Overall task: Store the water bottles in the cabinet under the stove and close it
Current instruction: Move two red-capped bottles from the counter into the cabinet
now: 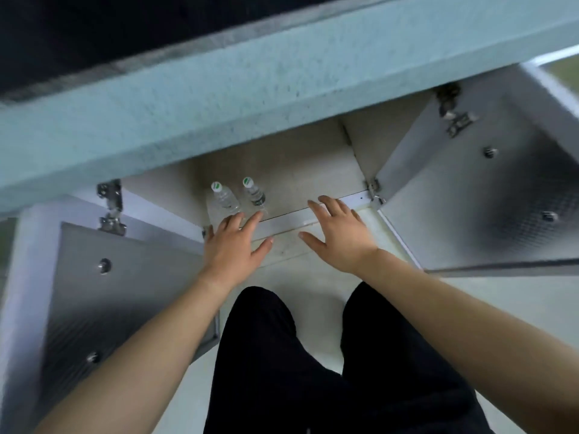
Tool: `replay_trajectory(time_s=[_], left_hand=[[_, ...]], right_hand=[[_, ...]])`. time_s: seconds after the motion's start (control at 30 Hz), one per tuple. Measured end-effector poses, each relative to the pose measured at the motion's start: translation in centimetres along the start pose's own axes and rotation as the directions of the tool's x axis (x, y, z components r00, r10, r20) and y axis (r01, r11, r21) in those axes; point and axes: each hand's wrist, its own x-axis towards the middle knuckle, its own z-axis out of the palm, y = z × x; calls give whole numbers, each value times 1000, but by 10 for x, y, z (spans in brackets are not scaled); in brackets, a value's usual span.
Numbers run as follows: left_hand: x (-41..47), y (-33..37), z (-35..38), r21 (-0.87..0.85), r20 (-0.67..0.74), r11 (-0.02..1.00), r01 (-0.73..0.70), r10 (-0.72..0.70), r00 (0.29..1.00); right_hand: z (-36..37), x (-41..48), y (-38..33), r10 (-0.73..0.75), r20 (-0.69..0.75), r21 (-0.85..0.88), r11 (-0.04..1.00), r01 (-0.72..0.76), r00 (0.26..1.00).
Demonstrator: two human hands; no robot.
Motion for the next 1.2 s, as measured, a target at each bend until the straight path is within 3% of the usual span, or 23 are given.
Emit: replay_trajectory(time_s=[0.13,0.3,0.5,0.63,0.73,0.93,1.07,1.2], left_hand=[[-55,28,-111,-18,16,1000,17,-17,1000],[-103,50,-222,-4,-86,989,-149,148,985],[-114,62,-295,38,-219,946,-321,321,921],[-124,54,-312,59,-268,933,-355,358,895],[-140,39,-315,58,-269,950,-308,312,911],[-199,5,-304,18,-292,998,-62,64,954],[-250,-13,-296,-26,-325,992,124,-126,937],[-295,-32,-288,-71,-339,971,229,-239,910]], right_hand=[[-102,-74,-46,47,-47,46,998,-45,998],[-191,-140,-88,98,-112,51,994,-93,989],[-232,-173,-120,106,-252,6,994,-108,962],[-239,-181,-139,97,-302,-5,995,-104,948],[-241,-180,-155,46,-301,-22,998,-56,953],[-234,-169,-197,-171,-172,-65,985,162,970],[-220,-170,-231,-346,-111,-57,938,342,932],[-200,-175,-266,-422,-49,-36,907,420,905]])
